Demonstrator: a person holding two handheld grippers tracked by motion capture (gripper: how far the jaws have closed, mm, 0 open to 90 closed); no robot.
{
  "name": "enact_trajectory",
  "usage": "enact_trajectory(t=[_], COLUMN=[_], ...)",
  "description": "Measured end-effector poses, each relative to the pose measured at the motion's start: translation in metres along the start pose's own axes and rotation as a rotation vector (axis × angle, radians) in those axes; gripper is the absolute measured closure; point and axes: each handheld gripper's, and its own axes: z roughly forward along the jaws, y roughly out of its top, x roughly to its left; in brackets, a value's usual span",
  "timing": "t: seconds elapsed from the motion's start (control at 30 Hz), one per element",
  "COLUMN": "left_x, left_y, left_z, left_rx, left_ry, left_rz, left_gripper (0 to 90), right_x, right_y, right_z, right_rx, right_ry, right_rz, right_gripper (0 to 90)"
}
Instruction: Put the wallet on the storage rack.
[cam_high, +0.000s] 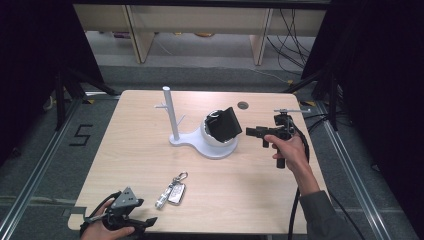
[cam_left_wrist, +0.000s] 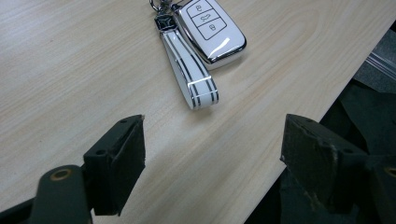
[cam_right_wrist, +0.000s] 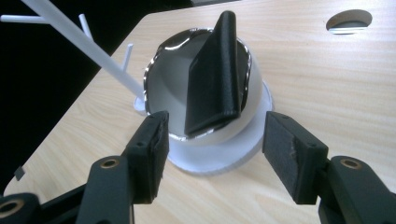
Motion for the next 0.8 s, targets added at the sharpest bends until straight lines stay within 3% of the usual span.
enact_trajectory(t=[0.03,0.1,0.13,0.27,0.3,0.33,0.5,0.6,0.63,0.7,0.73,0.8], left_x=[0.000,0.001,0.001,0.001,0.001,0.001,0.001,0.001,0.001,0.001,0.000,0.001], left_y=[0.000,0.000,0.000,0.000,0.000,0.000,0.000,0.000,0.000,-0.001,-0.001,-0.001], left_z=[-0.001,-0.001,-0.001,-0.001,-0.001,-0.001,-0.001,-0.001,-0.001,0.000,0.000,-0.001], left_rx=[0.001,0.006,0.005,0.007,0.006,0.006,0.002,0.001,-0.003,-0.002,-0.007,-0.005], left_ry=[0.003,0.003,0.004,0.002,0.003,0.003,-0.005,-0.007,-0.012,0.000,-0.004,-0.003], left_rz=[0.008,0.014,0.013,0.018,0.017,0.017,0.010,0.010,0.011,0.009,-0.005,0.005], left_gripper=[21.6,21.6,21.5,21.5,21.5,21.5,21.4,21.4,21.4,21.3,21.3,21.3], right_x=[0.002,0.002,0.000,0.000,0.004,0.001,0.002,0.006,0.003,0.006,0.006,0.009], right_y=[-0.004,-0.007,-0.012,-0.025,-0.030,-0.033,-0.047,-0.057,-0.060,-0.070,-0.070,-0.077], right_z=[-0.002,-0.003,-0.006,-0.009,-0.010,-0.011,-0.012,-0.012,-0.011,-0.009,-0.009,-0.005], right_rx=[0.004,0.001,-0.004,0.001,0.013,0.006,0.018,0.024,0.014,0.024,0.024,0.022], right_ry=[0.003,0.004,-0.002,-0.010,-0.012,-0.012,-0.023,-0.011,-0.019,-0.044,-0.044,-0.035], right_rz=[0.020,0.015,-0.018,-0.038,-0.001,-0.042,-0.061,-0.019,-0.070,-0.093,-0.093,-0.092], right_gripper=[41.8,41.7,41.3,41.0,40.8,40.8,39.9,39.7,39.6,38.8,38.8,38.2])
